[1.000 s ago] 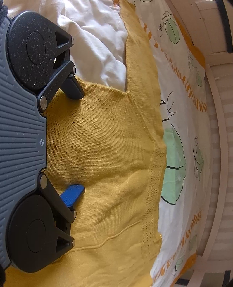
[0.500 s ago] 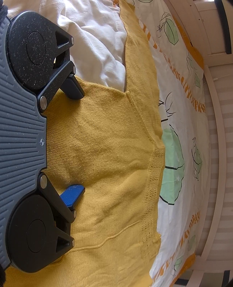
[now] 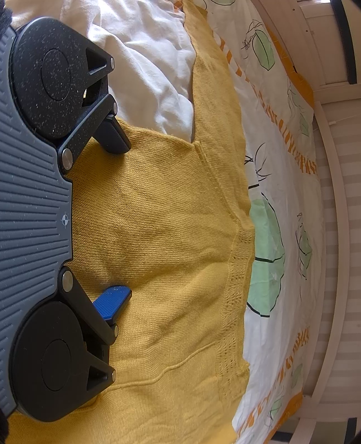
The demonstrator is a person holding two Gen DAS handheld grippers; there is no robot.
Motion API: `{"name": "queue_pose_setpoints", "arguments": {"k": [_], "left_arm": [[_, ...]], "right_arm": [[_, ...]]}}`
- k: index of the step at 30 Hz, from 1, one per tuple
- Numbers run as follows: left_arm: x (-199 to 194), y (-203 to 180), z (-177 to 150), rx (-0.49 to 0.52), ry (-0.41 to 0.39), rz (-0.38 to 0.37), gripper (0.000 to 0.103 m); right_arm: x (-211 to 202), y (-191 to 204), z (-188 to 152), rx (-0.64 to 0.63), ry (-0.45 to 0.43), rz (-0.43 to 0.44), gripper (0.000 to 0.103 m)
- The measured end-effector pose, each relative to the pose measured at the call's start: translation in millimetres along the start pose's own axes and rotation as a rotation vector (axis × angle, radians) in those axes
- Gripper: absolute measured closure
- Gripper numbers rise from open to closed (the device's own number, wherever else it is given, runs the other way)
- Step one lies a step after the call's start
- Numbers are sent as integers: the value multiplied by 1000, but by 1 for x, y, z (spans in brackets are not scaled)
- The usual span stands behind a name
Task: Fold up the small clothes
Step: 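Reach the right tool to the sweater sleeve cuff and close on it, then lift the sleeve with the right tool, fold it across the body, open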
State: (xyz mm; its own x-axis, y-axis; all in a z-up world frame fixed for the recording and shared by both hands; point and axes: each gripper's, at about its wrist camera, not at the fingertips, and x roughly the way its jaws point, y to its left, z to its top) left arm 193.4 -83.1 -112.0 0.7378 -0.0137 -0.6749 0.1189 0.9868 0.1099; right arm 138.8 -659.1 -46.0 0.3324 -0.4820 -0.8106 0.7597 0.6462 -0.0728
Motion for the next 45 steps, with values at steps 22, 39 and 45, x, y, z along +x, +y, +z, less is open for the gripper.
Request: {"name": "queue_pose_setpoints", "arguments": {"k": [22,39,45], "left_arm": [[-39,56,85,77,65,-110,15],[-29,96,103,-51,76,-185,15],[-20,107,102,-108,107,-198,15]], "right_arm": [[-144,88,6,-25,-107,249,90],[-233,344,-80,-200,-16,724,90],[-222,410,-131,-275,50,801,89]]}}
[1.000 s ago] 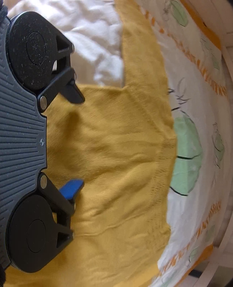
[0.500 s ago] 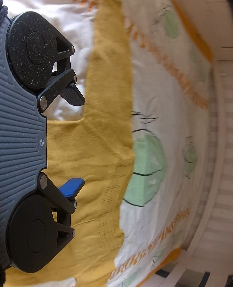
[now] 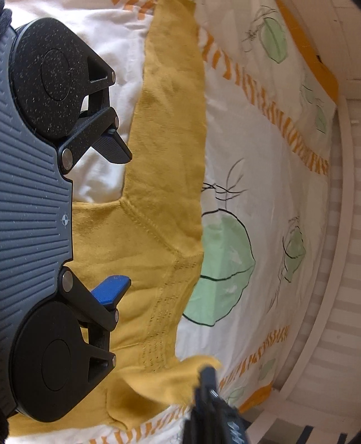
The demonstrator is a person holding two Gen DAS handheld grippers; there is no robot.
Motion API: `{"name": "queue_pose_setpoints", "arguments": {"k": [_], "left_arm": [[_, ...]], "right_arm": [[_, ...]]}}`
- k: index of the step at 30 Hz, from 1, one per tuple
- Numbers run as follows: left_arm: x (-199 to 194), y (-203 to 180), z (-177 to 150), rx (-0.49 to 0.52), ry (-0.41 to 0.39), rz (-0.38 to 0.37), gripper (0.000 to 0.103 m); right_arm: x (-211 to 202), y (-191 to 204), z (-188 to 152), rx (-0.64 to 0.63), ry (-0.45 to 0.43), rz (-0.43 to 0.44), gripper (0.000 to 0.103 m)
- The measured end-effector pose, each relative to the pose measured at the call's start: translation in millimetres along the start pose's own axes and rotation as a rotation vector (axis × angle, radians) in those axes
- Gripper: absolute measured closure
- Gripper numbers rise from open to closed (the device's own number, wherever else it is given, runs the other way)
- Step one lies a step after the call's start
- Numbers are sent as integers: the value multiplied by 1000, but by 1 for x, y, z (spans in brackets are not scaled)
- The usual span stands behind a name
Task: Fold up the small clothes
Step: 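Lift the sleeve with the right tool, fold it across the body, open, then move the left tool to the sweater side edge and close on it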
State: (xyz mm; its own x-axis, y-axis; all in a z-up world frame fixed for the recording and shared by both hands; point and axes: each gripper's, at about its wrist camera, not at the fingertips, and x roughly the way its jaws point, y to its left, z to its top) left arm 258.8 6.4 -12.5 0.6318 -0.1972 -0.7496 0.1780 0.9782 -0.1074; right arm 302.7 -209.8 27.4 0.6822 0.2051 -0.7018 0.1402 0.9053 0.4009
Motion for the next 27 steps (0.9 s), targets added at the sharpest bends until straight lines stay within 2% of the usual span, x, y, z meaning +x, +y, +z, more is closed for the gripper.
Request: {"name": "queue_pose_setpoints", "arguments": {"k": [4,5,6,8,10,14,18,22,27], "left_arm": [[3,3,0,-14,5,-17,15],[3,5,-1,-18,4,-24,15],[4,5,-2,-21,5,-31,15],[5,5,-2,-24,5,-50,15],[7,5,-3,-25,-1,-71,15],[14,1,-5,-28,-6,-114,15],[23,-10,-11,11,-2,-148,15],[30,-28,-16,68,-4,-181,15],[48,-47,-18,104,4,-190,15]], "right_arm": [[11,9,-21,-28,5,45,78],[10,6,-24,-19,1,49,69],[6,3,-26,-12,-9,45,55],[-2,-6,-28,-15,-38,16,44],[-15,-19,-31,-41,-65,-31,43],[-41,-51,-44,-78,-115,-139,31],[-65,-93,-60,-80,-145,-235,27],[-80,-132,-67,-69,-163,-317,25],[-91,-174,-75,-57,-203,-378,14]]}}
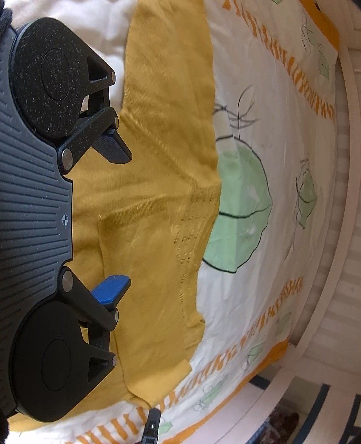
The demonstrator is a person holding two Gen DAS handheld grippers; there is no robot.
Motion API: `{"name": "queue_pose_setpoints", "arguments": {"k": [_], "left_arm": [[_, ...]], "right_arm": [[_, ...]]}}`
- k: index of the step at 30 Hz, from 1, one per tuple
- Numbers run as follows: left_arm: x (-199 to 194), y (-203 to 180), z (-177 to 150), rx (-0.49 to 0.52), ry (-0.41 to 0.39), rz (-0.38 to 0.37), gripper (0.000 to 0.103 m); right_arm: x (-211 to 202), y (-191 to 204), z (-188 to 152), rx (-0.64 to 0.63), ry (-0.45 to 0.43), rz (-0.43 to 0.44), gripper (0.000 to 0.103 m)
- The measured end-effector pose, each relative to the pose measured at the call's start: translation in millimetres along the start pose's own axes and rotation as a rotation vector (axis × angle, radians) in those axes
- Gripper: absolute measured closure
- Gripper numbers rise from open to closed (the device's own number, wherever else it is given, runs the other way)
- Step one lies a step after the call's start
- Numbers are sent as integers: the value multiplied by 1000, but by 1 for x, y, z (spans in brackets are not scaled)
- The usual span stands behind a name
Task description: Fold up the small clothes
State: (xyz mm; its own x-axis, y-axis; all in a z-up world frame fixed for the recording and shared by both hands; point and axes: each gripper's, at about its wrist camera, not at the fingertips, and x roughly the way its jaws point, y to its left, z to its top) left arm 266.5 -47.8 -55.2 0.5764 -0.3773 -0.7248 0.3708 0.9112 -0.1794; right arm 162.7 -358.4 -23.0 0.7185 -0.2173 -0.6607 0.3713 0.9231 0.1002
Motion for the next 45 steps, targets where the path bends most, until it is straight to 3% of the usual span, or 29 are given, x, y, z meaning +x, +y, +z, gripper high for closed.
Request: {"name": "queue_pose_setpoints", "arguments": {"k": [2,7,10,12,16,19,21,23,29,33,40,45], "left_arm": [[10,-5,0,17,13,-5,17],[33,-8,-2,20,86,-36,35],[37,-10,0,25,76,-42,37],[40,-11,2,21,77,-44,46],[49,-12,8,-13,87,-44,54],[51,-11,11,-28,85,-28,70],[51,-10,11,-36,77,-23,91],[48,-9,11,-38,64,-25,95],[16,-14,26,34,-61,43,96],[1,4,40,13,-108,86,96],[23,29,38,-57,4,114,95],[33,32,32,-20,59,166,92]], "right_arm": [[2,-11,-5,2,-12,-23,13],[9,-26,-9,-3,-10,-48,9],[16,-30,-9,6,-1,-24,9],[19,-27,-9,-3,-1,-16,9],[22,-25,-10,-16,0,-5,9],[22,-27,-11,-16,-2,-8,9],[23,-30,-10,-1,-1,-9,9],[24,-33,-10,16,3,-6,9],[24,-35,-7,22,-3,-9,9],[25,-39,-6,41,-3,-18,9],[37,-30,-13,8,43,-16,9],[42,-20,-17,-27,66,-9,9]]}}
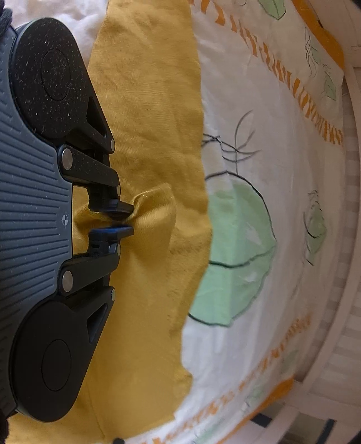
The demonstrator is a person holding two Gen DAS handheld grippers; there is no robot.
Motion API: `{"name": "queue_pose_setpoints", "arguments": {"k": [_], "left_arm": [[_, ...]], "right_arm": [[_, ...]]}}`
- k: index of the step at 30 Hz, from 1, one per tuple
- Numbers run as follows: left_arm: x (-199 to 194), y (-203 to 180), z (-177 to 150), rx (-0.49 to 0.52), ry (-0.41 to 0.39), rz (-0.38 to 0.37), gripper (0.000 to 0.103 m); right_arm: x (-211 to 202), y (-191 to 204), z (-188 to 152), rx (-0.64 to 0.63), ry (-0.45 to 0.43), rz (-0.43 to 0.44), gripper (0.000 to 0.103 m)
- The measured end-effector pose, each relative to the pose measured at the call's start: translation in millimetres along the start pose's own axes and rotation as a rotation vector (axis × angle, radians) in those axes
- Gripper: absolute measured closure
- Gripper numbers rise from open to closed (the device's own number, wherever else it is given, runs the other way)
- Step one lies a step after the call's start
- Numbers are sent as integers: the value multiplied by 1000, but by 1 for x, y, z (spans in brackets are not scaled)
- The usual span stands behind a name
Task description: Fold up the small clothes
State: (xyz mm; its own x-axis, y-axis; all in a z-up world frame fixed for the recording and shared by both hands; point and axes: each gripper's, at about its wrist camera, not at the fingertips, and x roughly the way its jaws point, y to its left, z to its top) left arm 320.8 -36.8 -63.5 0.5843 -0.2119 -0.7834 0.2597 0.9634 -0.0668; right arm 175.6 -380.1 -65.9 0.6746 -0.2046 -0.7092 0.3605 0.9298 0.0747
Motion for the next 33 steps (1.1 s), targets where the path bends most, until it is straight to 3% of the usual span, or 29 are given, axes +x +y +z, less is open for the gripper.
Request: {"name": "queue_pose_setpoints", "arguments": {"k": [6,10,15,24,33], "left_arm": [[6,16,-1,7,26,155,84],[2,27,5,-13,39,176,80],[-15,51,12,-80,-10,160,60],[-39,105,19,-216,-86,226,47],[-60,177,13,-372,-125,295,45]], "right_arm": [[2,5,-2,-41,10,-17,9],[-1,3,0,-21,0,-12,9],[-11,2,5,10,-40,5,3],[-21,18,7,29,-72,64,0],[-28,64,-5,8,-68,170,0]]}}
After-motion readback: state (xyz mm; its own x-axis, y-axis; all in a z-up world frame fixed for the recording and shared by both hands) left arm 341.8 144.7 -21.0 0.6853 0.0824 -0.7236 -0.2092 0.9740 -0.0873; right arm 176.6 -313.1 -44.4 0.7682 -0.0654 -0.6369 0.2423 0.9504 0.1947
